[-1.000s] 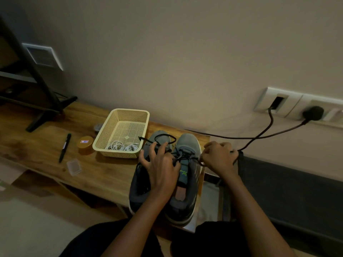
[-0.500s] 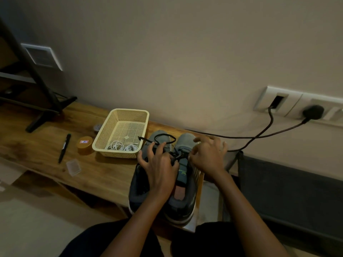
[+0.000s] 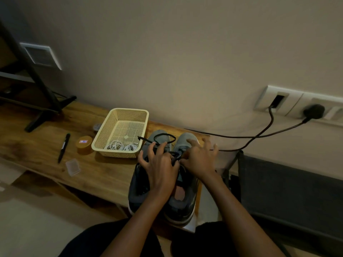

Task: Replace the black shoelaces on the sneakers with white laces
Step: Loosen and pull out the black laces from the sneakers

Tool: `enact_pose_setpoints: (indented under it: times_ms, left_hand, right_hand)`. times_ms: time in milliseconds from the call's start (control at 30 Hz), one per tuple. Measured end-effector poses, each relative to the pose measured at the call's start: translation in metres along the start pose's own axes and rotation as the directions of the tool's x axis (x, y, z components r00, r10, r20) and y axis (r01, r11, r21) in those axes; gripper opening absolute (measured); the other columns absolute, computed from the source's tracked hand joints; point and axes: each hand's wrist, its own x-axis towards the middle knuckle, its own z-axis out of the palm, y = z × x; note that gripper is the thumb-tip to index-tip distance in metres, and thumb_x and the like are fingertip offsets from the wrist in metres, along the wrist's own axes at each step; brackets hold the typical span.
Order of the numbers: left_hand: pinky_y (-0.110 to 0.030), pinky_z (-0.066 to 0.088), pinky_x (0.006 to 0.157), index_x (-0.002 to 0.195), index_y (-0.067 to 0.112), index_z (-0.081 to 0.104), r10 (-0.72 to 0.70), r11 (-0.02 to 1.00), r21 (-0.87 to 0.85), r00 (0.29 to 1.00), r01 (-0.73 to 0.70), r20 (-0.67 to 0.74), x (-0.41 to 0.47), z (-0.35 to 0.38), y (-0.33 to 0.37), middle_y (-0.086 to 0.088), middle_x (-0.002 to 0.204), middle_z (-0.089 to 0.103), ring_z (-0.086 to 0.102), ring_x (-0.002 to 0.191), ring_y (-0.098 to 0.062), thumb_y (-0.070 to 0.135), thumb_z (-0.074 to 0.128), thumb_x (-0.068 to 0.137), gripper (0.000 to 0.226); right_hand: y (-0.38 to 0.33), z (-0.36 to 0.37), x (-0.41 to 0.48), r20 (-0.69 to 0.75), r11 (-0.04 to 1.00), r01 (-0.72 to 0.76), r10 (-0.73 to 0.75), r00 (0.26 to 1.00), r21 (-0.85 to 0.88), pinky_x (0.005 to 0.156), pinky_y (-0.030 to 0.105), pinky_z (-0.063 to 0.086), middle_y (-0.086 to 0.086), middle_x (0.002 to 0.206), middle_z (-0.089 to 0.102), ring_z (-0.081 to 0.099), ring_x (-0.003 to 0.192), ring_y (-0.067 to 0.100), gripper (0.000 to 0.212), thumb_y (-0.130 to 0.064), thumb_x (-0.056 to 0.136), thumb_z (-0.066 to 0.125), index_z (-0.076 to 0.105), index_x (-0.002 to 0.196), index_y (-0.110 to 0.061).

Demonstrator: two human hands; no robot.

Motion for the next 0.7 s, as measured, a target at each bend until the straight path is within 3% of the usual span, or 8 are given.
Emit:
enact_pose_setpoints:
  times_ms: [167, 300, 467, 533, 600, 700]
  left_hand:
    - [-0.049, 0.006, 0.107, 0.084, 0.017, 0.072, 0.007, 1.0, 0.006, 1.0, -0.006, -0.031, -0.001, 0.001, 0.001, 0.004, 0.138, 0.05, 0.025, 0.138, -0.023, 0.029, 0.071, 0.079, 0.013]
    - [-0.047, 0.002, 0.106, 0.086, 0.018, 0.072, 0.0, 1.0, 0.002, 1.0, 0.0, -0.028, -0.001, 0.0, 0.0, 0.006, 0.14, 0.048, 0.023, 0.139, -0.022, 0.03, 0.069, 0.08, 0.014]
    - [-0.047, 0.001, 0.107, 0.09, 0.019, 0.072, -0.009, 1.0, -0.006, 1.0, 0.009, -0.001, -0.001, 0.0, 0.001, 0.007, 0.143, 0.044, 0.018, 0.14, -0.02, 0.032, 0.067, 0.083, 0.016]
    - [-0.048, 0.002, 0.107, 0.087, 0.018, 0.072, -0.002, 1.0, -0.021, 1.0, 0.002, -0.019, -0.002, 0.0, 0.001, 0.006, 0.141, 0.047, 0.021, 0.14, -0.021, 0.03, 0.069, 0.081, 0.014]
    - [-0.048, 0.003, 0.107, 0.087, 0.018, 0.072, -0.003, 1.0, -0.021, 1.0, 0.002, -0.02, -0.002, -0.001, 0.001, 0.006, 0.141, 0.047, 0.021, 0.14, -0.021, 0.03, 0.068, 0.081, 0.014]
    - [-0.047, 0.003, 0.108, 0.089, 0.018, 0.071, -0.006, 1.0, -0.009, 1.0, 0.006, -0.006, -0.001, -0.001, 0.001, 0.007, 0.143, 0.044, 0.019, 0.14, -0.02, 0.032, 0.067, 0.083, 0.016]
  right_hand:
    - [0.003, -0.005, -0.001, -0.073, 0.999, 0.011, -0.008, 0.997, 0.043, 0.111, 0.058, 0.001, -0.009, 0.142, 0.041, 0.01, 0.14, 0.028, 0.012, -0.021, 0.084, 0.06, 0.071, 0.084, -0.019]
    - [0.02, -0.014, 0.001, -0.056, 0.99, -0.102, 0.108, 0.993, 0.1, 0.111, 0.056, 0.006, -0.007, 0.132, 0.051, 0.019, 0.136, 0.026, 0.01, -0.021, 0.083, 0.062, 0.071, 0.086, -0.016]
    - [0.029, -0.016, 0.0, -0.02, 0.953, -0.248, 0.255, 0.967, 0.173, 0.108, 0.048, 0.016, 0.002, 0.102, 0.057, 0.03, 0.125, 0.028, 0.016, -0.022, 0.084, 0.058, 0.068, 0.093, -0.013]
    - [0.024, -0.013, -0.001, -0.041, 0.967, -0.225, 0.232, 0.972, 0.122, 0.109, 0.05, 0.016, 0.002, 0.12, 0.054, 0.027, 0.129, 0.029, 0.018, -0.023, 0.087, 0.056, 0.068, 0.096, -0.014]
    - [0.016, -0.009, -0.001, -0.072, 0.988, -0.143, 0.147, 0.986, 0.065, 0.111, 0.054, 0.012, -0.005, 0.144, 0.039, 0.017, 0.136, 0.03, 0.021, -0.028, 0.088, 0.055, 0.071, 0.098, -0.02]
    - [0.002, -0.001, 0.001, -0.024, 0.998, -0.052, 0.052, 0.998, 0.027, 0.111, 0.057, 0.005, -0.009, 0.15, 0.03, 0.008, 0.14, 0.03, 0.02, -0.033, 0.087, 0.056, 0.072, 0.096, -0.024]
